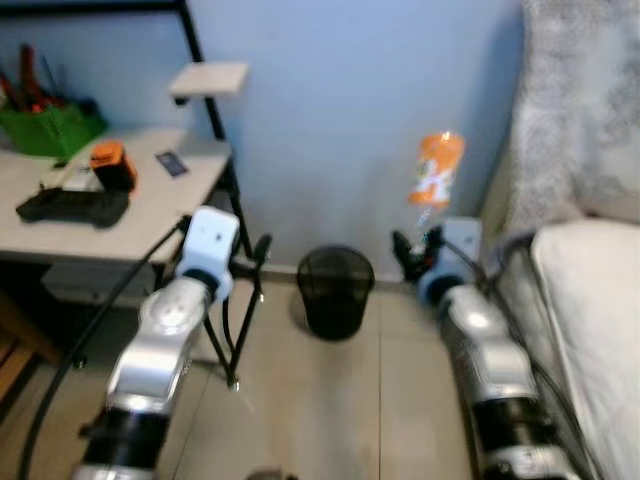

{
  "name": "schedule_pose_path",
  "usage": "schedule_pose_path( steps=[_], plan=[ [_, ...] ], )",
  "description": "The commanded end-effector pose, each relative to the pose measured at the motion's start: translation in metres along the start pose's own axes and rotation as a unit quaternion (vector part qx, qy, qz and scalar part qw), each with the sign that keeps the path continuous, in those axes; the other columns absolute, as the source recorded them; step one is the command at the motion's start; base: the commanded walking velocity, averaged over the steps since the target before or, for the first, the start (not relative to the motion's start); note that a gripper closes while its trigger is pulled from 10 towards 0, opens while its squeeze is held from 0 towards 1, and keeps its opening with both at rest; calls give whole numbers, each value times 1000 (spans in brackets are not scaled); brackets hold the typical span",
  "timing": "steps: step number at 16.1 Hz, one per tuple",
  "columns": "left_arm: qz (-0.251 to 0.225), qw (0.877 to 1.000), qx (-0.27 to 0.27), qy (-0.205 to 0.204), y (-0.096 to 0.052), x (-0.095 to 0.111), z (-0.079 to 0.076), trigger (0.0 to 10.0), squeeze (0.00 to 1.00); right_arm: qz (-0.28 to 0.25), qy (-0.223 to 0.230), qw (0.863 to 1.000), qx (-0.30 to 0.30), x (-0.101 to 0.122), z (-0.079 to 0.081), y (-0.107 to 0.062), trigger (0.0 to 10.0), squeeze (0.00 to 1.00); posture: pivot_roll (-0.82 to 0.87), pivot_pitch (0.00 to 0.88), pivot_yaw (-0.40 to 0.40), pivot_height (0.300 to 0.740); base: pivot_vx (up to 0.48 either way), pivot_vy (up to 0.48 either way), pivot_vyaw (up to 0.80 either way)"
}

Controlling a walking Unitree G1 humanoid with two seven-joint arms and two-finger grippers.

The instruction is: Clean up the room

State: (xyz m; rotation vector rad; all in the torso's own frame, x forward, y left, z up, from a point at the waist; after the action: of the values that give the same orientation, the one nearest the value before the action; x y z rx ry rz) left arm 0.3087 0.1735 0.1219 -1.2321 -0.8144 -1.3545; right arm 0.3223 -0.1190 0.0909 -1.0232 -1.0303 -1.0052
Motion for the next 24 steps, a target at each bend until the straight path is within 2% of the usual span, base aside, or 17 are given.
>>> schedule_pose_path(
  steps=[1, 9, 13, 16, 24],
  plan=[
    [-8, 1000, -2, 3, 1, 5, -1, 10000, 353, -10, -7, 1000, -4, 7, -2, 1, 10000, 0, -35, 0, 75, 740, 364, 0, 0],
    [-7, 1000, -10, 5, 2, 5, -3, 10000, 353, -11, -8, 1000, -4, 7, -3, 2, 10000, 0, -35, 0, 73, 740, 360, 0, 0],
    [-6, 1000, -12, 5, 2, 5, -4, 10000, 349, -3, 5, 1000, -1, 6, -3, 2, 10000, 0, -36, 0, 73, 740, 362, 0, 0],
    [-5, 1000, -13, 5, 2, 5, -4, 10000, 349, -4, -12, 1000, -2, 7, -4, 2, 10000, 0, -35, 0, 73, 740, 360, 0, -215],
    [-6, 1000, -15, 3, 2, 5, -5, 10000, 345, -5, -12, 1000, -3, 7, -4, 2, 10000, 0, -35, 0, 71, 740, 362, 0, 0]
  ],
)
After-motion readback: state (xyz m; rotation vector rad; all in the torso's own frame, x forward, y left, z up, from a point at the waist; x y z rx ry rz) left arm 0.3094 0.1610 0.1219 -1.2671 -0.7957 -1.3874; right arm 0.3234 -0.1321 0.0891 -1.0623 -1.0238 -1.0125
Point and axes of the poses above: a point about 5 cm out from each wrist's last joint towards the gripper, its own y axis pointing out of the wrist towards the gripper, its own x axis along the axis of the wrist's last joint, z = x × y, the point moved 1 cm from there along y, pointing out of the wrist towards the gripper
